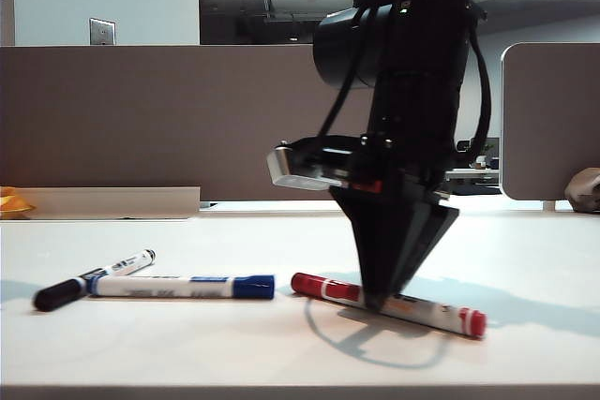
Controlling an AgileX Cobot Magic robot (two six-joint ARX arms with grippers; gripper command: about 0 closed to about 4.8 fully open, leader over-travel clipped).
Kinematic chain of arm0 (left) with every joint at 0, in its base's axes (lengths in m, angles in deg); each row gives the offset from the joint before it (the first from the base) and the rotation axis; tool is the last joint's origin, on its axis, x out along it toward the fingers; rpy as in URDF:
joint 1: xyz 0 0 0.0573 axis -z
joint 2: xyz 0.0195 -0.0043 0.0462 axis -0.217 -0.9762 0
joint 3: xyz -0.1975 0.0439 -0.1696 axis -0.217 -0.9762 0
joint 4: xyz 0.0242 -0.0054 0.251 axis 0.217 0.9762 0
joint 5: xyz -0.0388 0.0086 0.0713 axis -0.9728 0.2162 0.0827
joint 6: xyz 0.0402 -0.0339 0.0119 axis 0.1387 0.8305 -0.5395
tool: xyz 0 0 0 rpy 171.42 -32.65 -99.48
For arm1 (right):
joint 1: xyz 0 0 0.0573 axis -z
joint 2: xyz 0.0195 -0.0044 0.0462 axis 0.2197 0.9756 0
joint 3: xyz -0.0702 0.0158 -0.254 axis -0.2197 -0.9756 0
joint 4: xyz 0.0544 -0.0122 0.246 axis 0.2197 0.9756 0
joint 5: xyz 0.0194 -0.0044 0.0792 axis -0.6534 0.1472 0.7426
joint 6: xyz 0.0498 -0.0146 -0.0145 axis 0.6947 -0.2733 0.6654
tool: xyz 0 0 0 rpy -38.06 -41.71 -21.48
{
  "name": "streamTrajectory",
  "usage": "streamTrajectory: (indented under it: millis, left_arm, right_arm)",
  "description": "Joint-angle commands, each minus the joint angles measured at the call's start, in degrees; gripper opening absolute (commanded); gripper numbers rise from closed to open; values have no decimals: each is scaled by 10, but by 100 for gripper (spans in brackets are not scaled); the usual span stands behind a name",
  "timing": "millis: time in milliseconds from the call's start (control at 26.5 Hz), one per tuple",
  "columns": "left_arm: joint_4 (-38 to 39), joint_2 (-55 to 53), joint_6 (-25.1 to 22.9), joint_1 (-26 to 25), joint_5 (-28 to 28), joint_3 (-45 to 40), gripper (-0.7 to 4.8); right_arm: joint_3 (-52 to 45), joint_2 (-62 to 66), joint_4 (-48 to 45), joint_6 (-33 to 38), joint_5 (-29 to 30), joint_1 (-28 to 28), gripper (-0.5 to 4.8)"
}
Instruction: Pick up the markers one by one and line them up horizontally in a straight line on the table.
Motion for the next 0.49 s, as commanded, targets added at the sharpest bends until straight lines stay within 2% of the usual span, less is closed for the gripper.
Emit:
streamTrajectory:
  millis: [38, 302, 339, 415, 490]
  left_arm:
    - [-9, 1, -6, -1, -4, 2, 132]
    - [-10, 1, -9, -1, -5, 2, 131]
    - [-9, 1, -9, -1, -13, 2, 131]
    - [-4, -1, -9, -1, -69, 2, 131]
    - [-5, -2, -9, -1, -73, 2, 131]
  right_arm:
    - [-2, 10, 56, -43, -39, 0, 79]
    - [6, 15, 90, -83, -121, 2, 80]
    - [9, 15, 91, -85, -122, 2, 81]
    - [16, 15, 95, -101, -125, 2, 81]
    - [19, 15, 99, -127, -125, 2, 81]
